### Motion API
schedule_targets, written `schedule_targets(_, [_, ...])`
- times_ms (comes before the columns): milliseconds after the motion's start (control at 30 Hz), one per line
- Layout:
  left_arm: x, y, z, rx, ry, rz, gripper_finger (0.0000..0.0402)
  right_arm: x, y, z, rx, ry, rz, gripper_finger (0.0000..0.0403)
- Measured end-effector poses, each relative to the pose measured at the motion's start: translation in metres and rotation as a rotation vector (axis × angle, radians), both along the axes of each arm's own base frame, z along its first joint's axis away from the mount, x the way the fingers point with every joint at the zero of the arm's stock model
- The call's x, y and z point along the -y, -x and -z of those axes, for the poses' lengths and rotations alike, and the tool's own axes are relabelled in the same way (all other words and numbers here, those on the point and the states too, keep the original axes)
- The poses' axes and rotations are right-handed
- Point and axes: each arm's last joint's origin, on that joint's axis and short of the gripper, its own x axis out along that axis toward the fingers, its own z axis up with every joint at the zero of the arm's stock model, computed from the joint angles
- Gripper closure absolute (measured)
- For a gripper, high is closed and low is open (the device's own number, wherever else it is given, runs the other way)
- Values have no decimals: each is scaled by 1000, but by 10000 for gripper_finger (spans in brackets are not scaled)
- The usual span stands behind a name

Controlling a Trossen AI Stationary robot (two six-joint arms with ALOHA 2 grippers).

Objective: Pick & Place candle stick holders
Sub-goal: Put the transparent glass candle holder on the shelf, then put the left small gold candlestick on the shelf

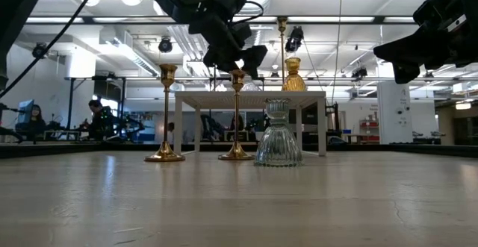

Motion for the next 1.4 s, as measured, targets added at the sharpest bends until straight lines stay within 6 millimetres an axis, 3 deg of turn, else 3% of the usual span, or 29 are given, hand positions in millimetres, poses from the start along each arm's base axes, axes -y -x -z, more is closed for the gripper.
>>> schedule_targets(333, [13,-1,-1,-22,15,15,149,0,0,0,0,0,0,394])
schedule_targets(767, [28,17,-27,-12,28,-8,149,0,0,0,0,0,0,394])
schedule_targets(1133, [61,25,-44,-21,46,73,149,0,0,0,0,0,0,394])
schedule_targets(1400, [93,50,-74,-23,66,180,149,0,0,0,0,0,0,394])
